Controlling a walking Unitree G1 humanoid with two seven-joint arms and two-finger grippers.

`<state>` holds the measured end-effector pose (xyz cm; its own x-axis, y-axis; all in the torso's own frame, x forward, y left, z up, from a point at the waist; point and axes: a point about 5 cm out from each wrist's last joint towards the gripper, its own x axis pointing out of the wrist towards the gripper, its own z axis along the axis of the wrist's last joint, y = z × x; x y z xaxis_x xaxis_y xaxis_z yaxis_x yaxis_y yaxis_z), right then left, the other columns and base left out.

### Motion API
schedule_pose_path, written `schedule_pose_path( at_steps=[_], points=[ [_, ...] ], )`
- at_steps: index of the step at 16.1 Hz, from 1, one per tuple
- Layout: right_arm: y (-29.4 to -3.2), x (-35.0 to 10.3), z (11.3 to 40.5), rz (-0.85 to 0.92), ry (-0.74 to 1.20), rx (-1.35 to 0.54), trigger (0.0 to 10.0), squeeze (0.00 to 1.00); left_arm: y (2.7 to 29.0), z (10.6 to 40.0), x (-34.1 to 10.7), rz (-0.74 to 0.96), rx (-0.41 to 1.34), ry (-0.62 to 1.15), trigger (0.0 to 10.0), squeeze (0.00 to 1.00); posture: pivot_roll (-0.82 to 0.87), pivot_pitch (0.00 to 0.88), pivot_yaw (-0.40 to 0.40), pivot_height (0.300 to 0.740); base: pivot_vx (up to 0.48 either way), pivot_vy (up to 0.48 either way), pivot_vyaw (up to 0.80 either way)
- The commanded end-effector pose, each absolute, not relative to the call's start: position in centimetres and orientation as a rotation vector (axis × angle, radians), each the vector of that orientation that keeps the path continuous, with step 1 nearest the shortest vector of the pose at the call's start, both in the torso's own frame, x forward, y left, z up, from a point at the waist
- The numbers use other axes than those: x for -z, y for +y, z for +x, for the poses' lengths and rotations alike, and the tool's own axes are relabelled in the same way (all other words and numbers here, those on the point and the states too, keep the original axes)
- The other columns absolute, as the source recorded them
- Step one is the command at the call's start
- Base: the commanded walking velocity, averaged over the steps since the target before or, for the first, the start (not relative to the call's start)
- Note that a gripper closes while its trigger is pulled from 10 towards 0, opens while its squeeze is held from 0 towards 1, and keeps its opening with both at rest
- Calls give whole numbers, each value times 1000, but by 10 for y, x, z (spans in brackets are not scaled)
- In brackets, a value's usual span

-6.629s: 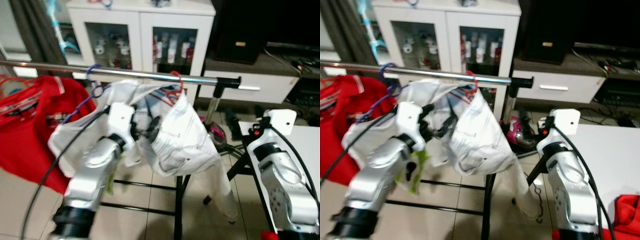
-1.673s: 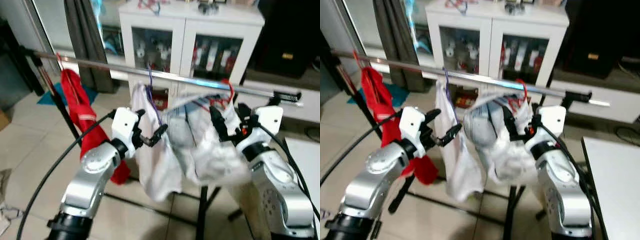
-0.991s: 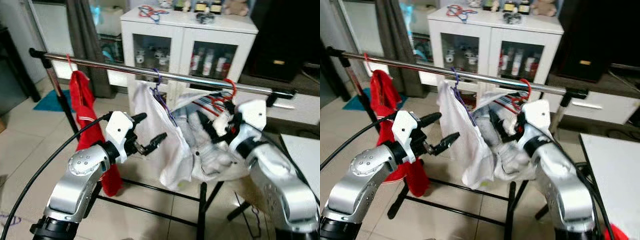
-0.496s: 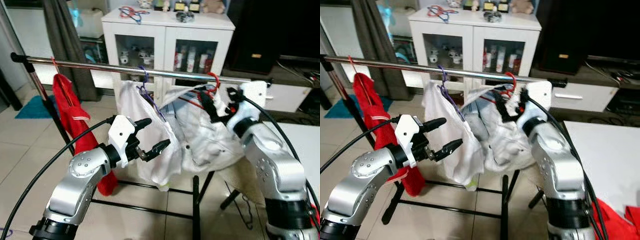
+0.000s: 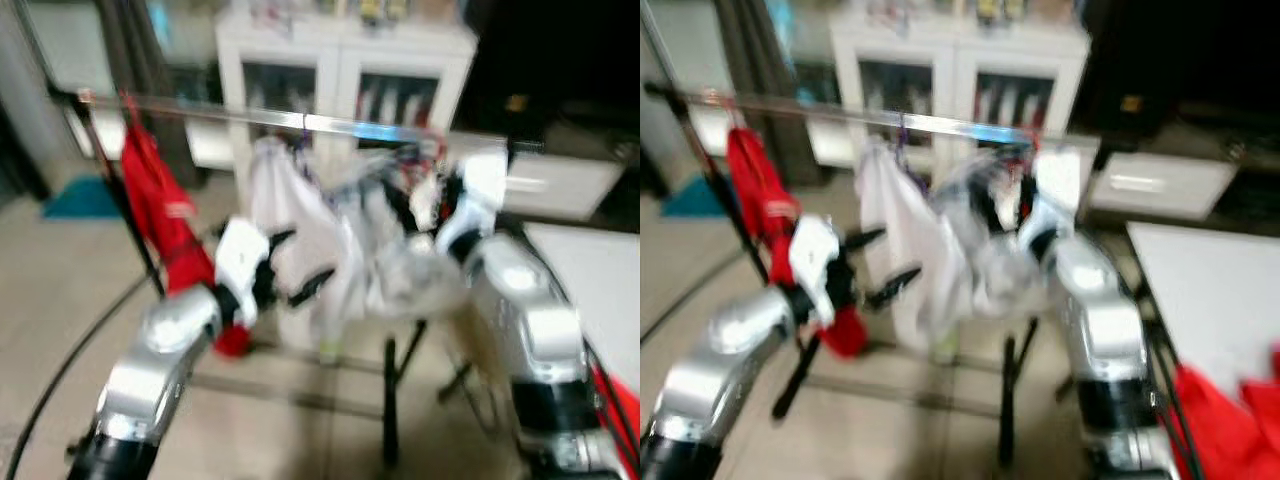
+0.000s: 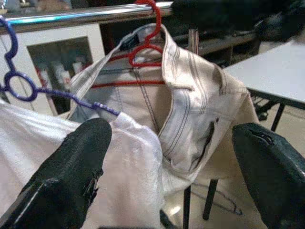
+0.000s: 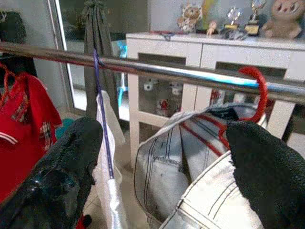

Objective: Hang hanger

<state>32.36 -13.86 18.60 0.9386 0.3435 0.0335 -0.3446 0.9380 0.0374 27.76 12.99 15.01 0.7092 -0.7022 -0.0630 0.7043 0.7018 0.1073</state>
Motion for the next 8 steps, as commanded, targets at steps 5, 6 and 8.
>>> schedule_pose_path(
  at_steps=[5,6,8],
  points=[
    [-148,-174,297,68,-39,-270,10000,0,125,294,-155,112,623,-17,10000,0,-24,0,10,740,0,0,0],
    [-149,-172,294,69,-35,-258,10000,0,126,295,-155,90,604,-18,10000,0,-25,0,10,740,0,0,0],
    [-157,-167,281,94,-28,-200,10000,0,125,297,-156,59,570,-24,10000,0,-24,0,4,740,0,0,0]
  ],
)
